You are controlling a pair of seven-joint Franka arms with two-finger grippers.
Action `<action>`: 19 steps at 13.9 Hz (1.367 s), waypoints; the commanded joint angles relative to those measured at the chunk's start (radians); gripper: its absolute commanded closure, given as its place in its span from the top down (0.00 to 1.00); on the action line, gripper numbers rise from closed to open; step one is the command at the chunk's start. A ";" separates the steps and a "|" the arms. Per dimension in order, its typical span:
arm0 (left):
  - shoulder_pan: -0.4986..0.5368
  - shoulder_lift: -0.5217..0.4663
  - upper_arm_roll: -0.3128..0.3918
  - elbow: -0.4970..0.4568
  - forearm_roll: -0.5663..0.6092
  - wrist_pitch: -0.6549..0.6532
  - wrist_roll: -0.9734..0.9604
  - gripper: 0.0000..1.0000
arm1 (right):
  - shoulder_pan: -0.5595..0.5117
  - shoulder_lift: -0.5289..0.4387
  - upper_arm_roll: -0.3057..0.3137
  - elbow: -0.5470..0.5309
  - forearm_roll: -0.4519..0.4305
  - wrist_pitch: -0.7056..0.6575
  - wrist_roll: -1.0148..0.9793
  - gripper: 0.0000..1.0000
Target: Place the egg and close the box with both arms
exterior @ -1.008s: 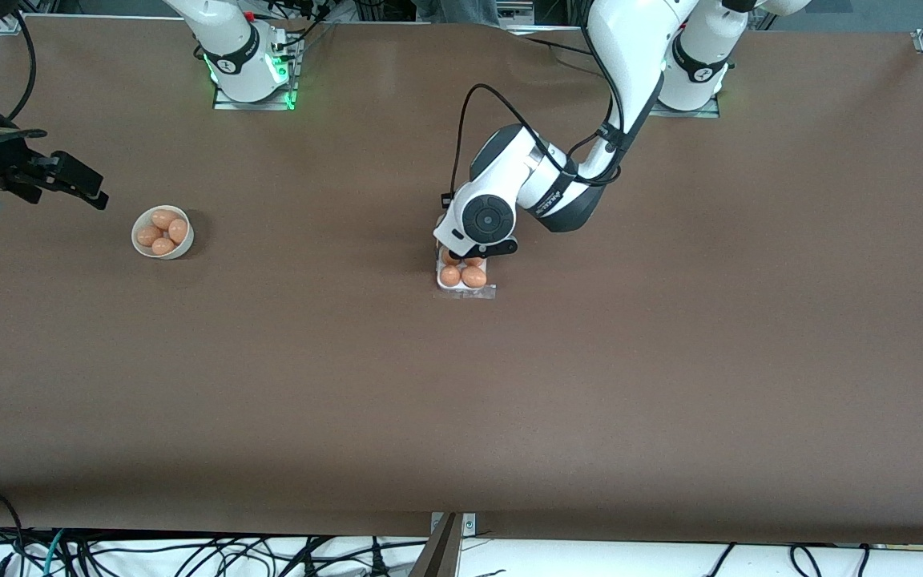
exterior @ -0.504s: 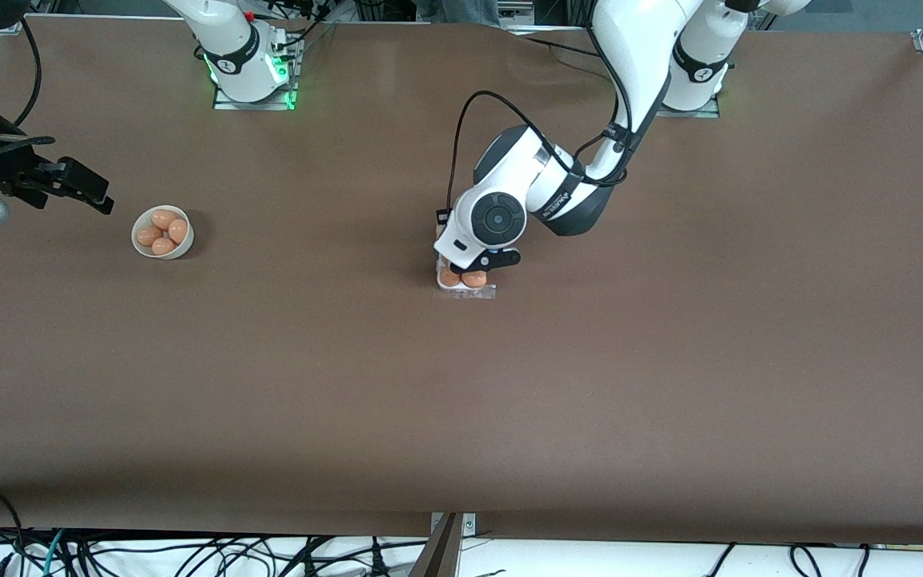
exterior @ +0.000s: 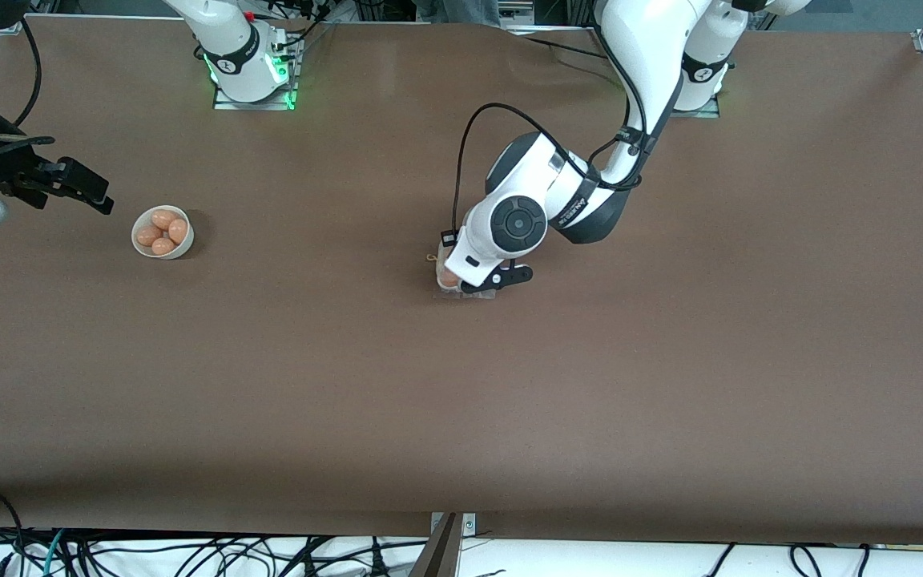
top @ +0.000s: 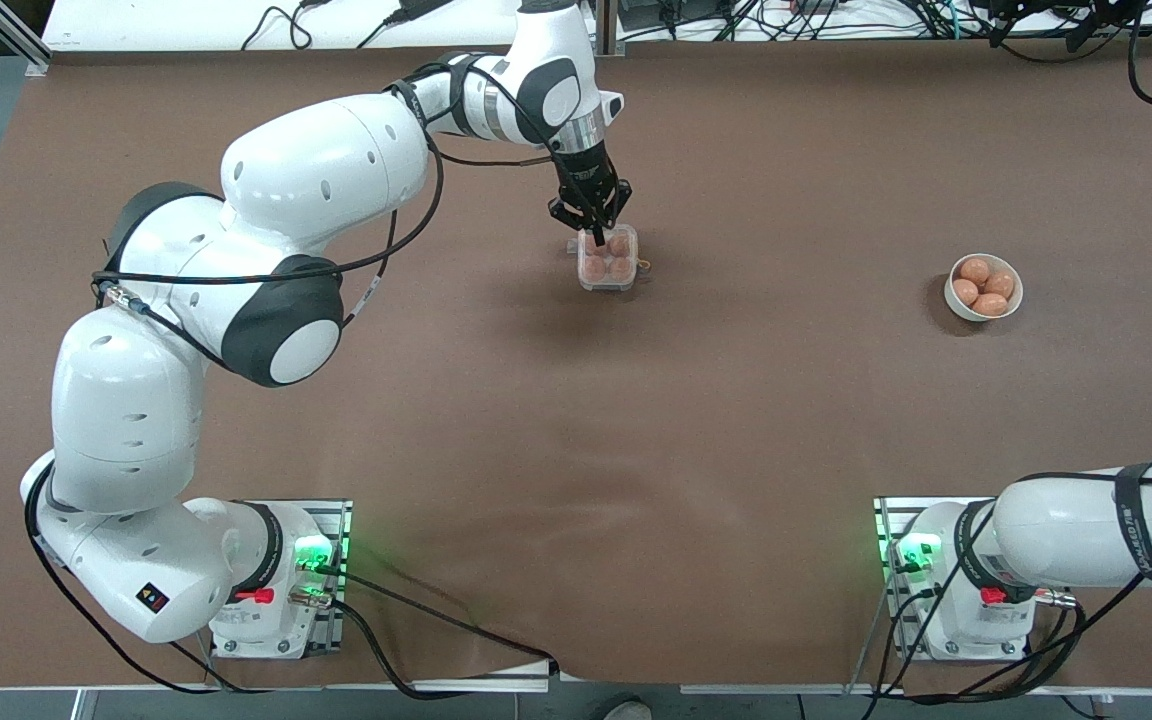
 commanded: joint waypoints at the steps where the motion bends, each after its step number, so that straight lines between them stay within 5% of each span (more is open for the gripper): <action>1: -0.004 0.009 0.011 0.030 -0.006 -0.012 -0.008 0.08 | -0.009 -0.010 0.008 -0.007 -0.012 0.008 0.000 1.00; 3: 0.001 0.003 0.029 0.033 -0.006 -0.018 -0.006 0.22 | -0.009 -0.010 0.008 -0.007 -0.012 0.008 0.000 1.00; 6: 0.001 -0.028 0.078 0.033 0.040 -0.021 -0.004 0.71 | -0.010 -0.010 0.007 -0.007 -0.012 0.008 0.000 1.00; 8: 0.001 -0.078 0.080 0.033 0.228 -0.021 -0.003 1.00 | -0.010 -0.010 0.007 -0.007 -0.012 0.008 0.000 1.00; 10: 0.004 -0.114 0.082 0.033 0.333 -0.103 0.023 1.00 | -0.010 -0.010 0.007 -0.007 -0.012 0.008 0.002 1.00; 19: 0.260 -0.201 0.092 0.164 0.427 -0.381 0.365 1.00 | -0.010 -0.010 0.007 -0.005 -0.012 0.003 0.002 1.00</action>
